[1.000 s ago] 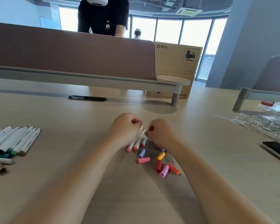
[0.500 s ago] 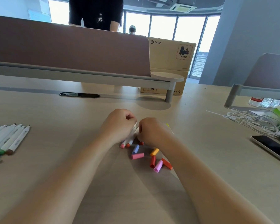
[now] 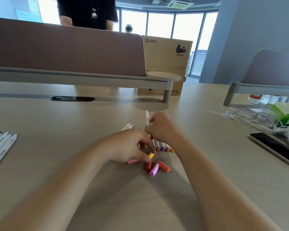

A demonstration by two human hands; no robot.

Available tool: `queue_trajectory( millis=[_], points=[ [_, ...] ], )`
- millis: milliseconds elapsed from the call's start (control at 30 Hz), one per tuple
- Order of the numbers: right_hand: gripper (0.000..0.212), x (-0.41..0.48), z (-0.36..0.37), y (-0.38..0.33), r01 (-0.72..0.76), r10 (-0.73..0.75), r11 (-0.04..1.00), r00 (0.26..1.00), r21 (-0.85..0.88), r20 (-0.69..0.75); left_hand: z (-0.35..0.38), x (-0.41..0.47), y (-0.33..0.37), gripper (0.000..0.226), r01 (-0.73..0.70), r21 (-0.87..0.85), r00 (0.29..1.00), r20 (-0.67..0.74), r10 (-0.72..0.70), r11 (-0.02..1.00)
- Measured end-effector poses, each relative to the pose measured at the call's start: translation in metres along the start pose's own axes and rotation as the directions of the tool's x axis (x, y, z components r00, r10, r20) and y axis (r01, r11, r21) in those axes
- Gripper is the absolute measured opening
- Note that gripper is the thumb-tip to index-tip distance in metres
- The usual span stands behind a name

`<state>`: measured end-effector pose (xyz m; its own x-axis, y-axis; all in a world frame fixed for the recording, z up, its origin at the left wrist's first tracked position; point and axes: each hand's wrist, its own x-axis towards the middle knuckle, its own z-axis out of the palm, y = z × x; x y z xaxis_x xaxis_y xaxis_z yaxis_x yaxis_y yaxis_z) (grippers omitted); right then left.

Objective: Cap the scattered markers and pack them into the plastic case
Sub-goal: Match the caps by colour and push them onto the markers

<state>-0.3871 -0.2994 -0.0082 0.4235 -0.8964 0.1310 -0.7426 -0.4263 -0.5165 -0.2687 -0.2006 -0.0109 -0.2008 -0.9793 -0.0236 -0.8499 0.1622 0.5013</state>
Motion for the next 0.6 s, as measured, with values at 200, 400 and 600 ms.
queue_trajectory(
  millis=[200, 400, 600],
  points=[
    [0.027, -0.003, 0.000, 0.000, 0.004, -0.004, 0.998, 1.000, 0.064, -0.012, 0.001, -0.004, 0.006, 0.032, 0.026, 0.031, 0.994, 0.105, -0.029, 0.999],
    [0.035, -0.003, 0.001, 0.001, 0.000, 0.000, 0.996, 1.000, 0.092, -0.006, 0.007, -0.001, 0.004, 0.023, 0.041, 0.029, 0.993, 0.113, -0.044, 0.999],
    [0.028, -0.001, -0.001, 0.003, 0.019, -0.015, 0.994, 0.999, 0.111, -0.033, -0.013, -0.004, -0.002, 0.020, 0.055, -0.357, 0.982, -0.151, -0.116, 0.933]
  ],
)
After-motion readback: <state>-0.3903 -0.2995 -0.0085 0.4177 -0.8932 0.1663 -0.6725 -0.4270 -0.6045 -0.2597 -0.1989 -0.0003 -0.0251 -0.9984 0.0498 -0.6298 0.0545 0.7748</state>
